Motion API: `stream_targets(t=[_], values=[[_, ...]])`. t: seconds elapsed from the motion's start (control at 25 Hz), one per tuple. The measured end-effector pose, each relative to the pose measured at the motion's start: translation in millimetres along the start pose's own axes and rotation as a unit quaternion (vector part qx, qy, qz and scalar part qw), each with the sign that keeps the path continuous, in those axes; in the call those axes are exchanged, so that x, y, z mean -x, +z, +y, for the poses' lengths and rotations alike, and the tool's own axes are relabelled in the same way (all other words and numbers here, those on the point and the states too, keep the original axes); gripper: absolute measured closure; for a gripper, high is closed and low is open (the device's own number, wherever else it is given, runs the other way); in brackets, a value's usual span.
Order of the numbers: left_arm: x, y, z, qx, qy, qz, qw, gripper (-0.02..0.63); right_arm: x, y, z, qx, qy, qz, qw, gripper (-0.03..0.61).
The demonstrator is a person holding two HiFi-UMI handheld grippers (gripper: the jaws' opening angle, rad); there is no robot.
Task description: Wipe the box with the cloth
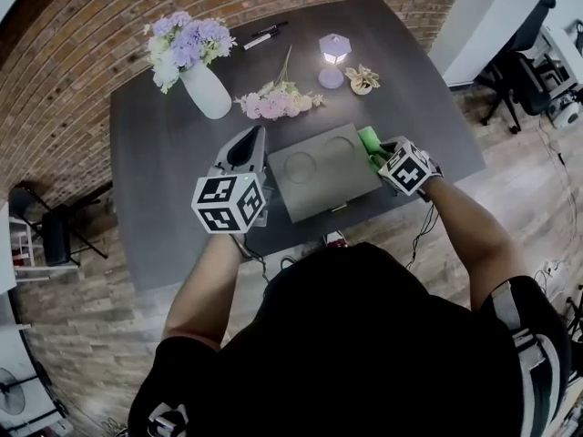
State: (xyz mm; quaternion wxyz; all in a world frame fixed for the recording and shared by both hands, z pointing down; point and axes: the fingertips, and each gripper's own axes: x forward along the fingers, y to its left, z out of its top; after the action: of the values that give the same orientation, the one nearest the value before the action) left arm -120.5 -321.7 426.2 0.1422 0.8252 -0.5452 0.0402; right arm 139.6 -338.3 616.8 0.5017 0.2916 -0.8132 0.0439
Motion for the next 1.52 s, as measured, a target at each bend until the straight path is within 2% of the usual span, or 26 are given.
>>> stream_targets(t=[0.16,0.44,0.52,0.64,0.72,0.84,1.04,1.28,1.52], values=[[1.1,-2.9,-3.0,0.007,-0.019,-0.001,0.9998,0.604,19.3,-21.3,20.6,0.016,0.003,0.015,1.000,0.522],[13.7,-6.7,-0.2,0.012,-0.036,-0.007,0.9993,0.604,51.6,-66.9,59.8,-0.004,0.026,0.043,0.999,0.522],[19.1,-5.2,4.9,0.015,-0.034,-0.010,0.9993,0.604,57.2,-75.1,49.3,-0.017,0.013,0.055,0.998,0.522],[30.3,-3.2,12.0,0.020,-0.029,-0.016,0.9993,0.604,65.5,-71.9,11.7,-0.060,-0.034,0.062,0.996,0.522],[40.2,-3.4,17.2,0.020,-0.023,-0.018,0.9994,0.605,67.7,-57.2,-12.3,-0.075,-0.059,0.057,0.994,0.522],[57.4,-3.0,28.4,0.017,-0.010,-0.021,0.9996,0.604,61.4,-22.7,-34.6,-0.065,-0.077,0.046,0.994,0.522],[93.1,-1.5,59.9,0.022,0.036,-0.032,0.9986,0.604,32.9,34.7,-38.5,-0.019,-0.072,0.042,0.996,0.522],[138.1,-11.4,100.9,0.035,0.100,-0.037,0.9937,0.604,-0.9,87.8,-13.1,0.038,-0.043,0.040,0.998,0.522],[168.5,-19.7,118.4,0.044,0.132,-0.040,0.9895,0.604,-20.9,147.1,38.6,0.092,0.004,0.003,0.996,0.522]])
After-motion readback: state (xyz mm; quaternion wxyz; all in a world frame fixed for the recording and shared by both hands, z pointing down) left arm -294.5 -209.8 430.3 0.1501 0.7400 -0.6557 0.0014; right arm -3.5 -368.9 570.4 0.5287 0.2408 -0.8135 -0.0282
